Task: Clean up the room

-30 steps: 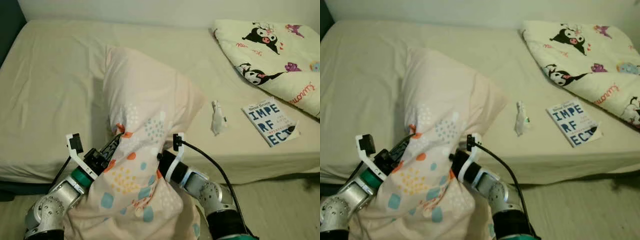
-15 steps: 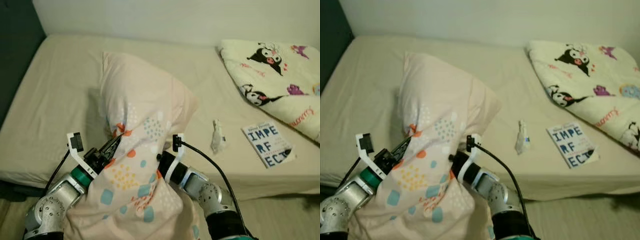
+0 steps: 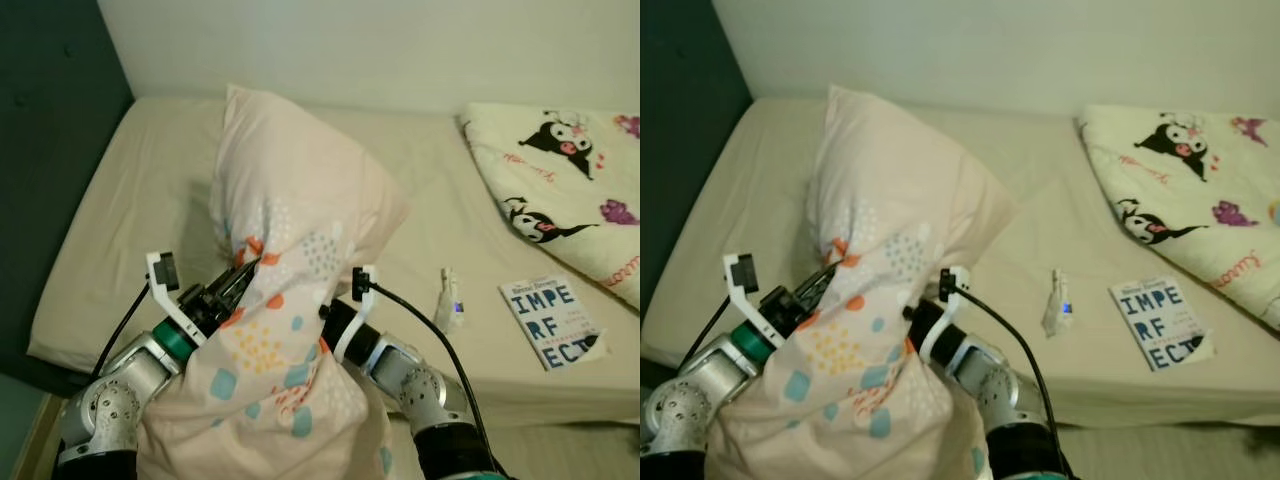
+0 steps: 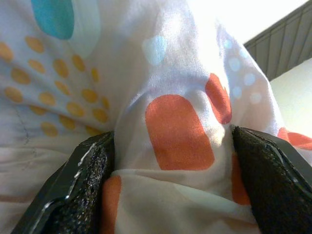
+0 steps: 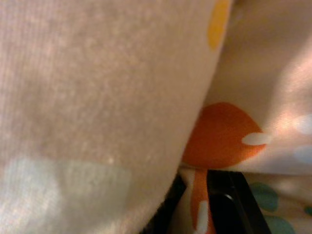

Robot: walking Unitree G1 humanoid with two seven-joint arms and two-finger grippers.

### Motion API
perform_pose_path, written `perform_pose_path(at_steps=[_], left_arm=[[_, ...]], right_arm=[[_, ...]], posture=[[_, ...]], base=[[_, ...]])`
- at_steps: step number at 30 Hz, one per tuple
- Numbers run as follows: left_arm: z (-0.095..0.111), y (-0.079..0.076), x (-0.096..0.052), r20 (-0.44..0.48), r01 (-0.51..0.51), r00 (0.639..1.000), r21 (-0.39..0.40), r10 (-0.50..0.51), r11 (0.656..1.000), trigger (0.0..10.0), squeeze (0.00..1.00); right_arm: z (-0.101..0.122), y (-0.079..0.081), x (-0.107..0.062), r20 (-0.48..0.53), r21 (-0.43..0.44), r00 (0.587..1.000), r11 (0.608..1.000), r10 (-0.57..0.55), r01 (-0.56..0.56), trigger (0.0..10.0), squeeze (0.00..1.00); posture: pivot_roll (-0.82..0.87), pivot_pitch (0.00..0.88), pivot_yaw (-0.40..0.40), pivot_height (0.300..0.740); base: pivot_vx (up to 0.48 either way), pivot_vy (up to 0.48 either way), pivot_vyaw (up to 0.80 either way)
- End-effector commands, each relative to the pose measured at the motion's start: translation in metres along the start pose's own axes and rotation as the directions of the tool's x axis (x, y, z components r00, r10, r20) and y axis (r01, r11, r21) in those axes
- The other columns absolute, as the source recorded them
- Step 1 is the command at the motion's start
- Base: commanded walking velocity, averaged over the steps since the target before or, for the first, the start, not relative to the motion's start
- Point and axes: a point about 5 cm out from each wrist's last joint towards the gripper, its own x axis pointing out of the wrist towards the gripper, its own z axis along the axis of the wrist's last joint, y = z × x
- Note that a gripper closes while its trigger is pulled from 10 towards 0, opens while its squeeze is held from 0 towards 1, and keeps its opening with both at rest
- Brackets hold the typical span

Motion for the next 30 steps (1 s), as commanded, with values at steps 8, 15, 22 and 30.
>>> perform_pose_path(at_steps=[8, 15, 22, 30], left_arm=[[-0.019, 0.002, 0.011, -0.095, -0.025, 0.995, 0.014, 0.026, 1.000, 10.0, 0.00], [-0.016, 0.001, 0.014, -0.070, -0.043, 0.997, 0.050, 0.046, 0.998, 10.0, 0.00], [-0.017, 0.001, 0.013, -0.077, -0.044, 0.996, 0.044, 0.048, 0.998, 10.0, 0.00], [-0.017, 0.002, 0.013, -0.074, -0.044, 0.996, 0.049, 0.047, 0.998, 10.0, 0.00]], right_arm=[[-0.003, 0.018, 0.014, 0.037, 0.010, 0.995, 0.995, 0.096, -0.097, 10.0, 0.00], [0.001, 0.011, 0.009, 0.047, -0.005, 0.997, 0.998, 0.063, -0.062, 10.0, 0.00], [0.000, 0.011, 0.010, 0.045, -0.006, 0.997, 0.998, 0.065, -0.065, 10.0, 0.00], [-0.002, 0.011, 0.012, 0.044, -0.002, 0.997, 0.998, 0.071, -0.071, 10.0, 0.00]], posture=[[0.21, 0.067, 0.056, 0.740], [0.22, 0.066, 0.034, 0.740], [0.22, 0.066, 0.034, 0.740], [0.22, 0.057, 0.032, 0.740]], base=[[0.000, 0.000, 0.00], [0.000, 0.000, 0.00], [0.000, 0.075, 0.00], [0.000, 0.453, 0.00]])
